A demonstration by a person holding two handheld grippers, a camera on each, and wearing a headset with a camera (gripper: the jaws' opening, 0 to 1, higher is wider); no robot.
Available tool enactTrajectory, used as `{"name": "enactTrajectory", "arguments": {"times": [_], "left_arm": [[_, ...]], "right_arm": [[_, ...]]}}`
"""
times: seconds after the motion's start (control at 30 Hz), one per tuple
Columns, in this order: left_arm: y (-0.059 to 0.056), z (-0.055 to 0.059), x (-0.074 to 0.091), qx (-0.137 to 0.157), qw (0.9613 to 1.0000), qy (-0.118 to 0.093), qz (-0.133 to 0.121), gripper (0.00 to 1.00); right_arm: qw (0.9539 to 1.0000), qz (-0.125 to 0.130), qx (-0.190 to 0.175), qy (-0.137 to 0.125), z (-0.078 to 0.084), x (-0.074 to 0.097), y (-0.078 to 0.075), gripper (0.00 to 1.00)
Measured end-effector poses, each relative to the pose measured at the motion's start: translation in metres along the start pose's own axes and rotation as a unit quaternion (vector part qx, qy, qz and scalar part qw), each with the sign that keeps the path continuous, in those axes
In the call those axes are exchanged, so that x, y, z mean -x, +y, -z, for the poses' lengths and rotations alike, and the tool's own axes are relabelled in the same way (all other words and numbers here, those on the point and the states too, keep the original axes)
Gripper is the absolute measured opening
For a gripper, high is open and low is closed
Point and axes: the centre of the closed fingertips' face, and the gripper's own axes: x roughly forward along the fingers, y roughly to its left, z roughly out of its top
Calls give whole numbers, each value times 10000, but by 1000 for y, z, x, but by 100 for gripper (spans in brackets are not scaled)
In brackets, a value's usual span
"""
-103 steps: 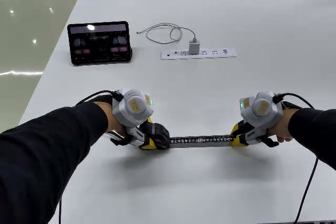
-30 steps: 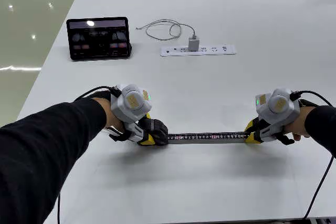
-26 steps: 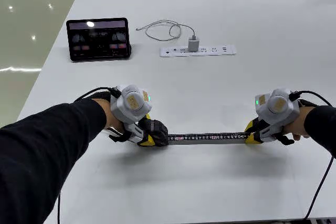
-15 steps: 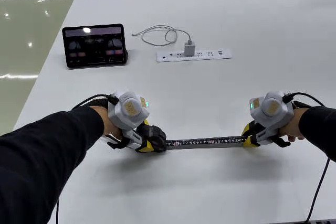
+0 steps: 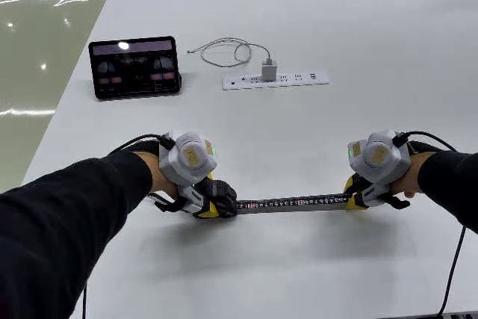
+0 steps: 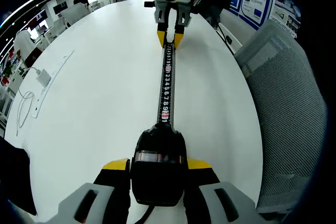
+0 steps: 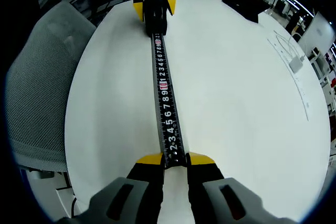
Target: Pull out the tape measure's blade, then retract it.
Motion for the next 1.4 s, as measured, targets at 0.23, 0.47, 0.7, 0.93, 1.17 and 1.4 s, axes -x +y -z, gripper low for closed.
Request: {"name": "enactTrajectory", "arguments": {"times": [0.23, 0.47, 0.7, 0.93, 1.17, 1.4], "left_arm": [[5, 1, 1, 92, 9999, 41, -37, 41], [10, 4, 6, 227, 9997, 26, -129, 50], [9, 8, 10, 345, 9993, 90, -96, 50], [12, 9, 14, 403, 9991, 73, -124, 54], [17, 4, 19, 527, 9983, -86, -246, 70], [18, 5, 23, 973, 9947, -184, -271, 97]], "right_arm": [[10000, 16, -9, 96, 1, -3, -5, 13], [9999, 106, 2, 57, 0, -3, -6, 23], [9982, -53, -601, -66, -3, -4, 2, 54], [9968, -103, -787, -55, -4, 2, 9, 80], [9961, -115, -874, -80, -6, 6, 11, 87], [9953, -65, -964, -112, -4, 8, 8, 88]]}}
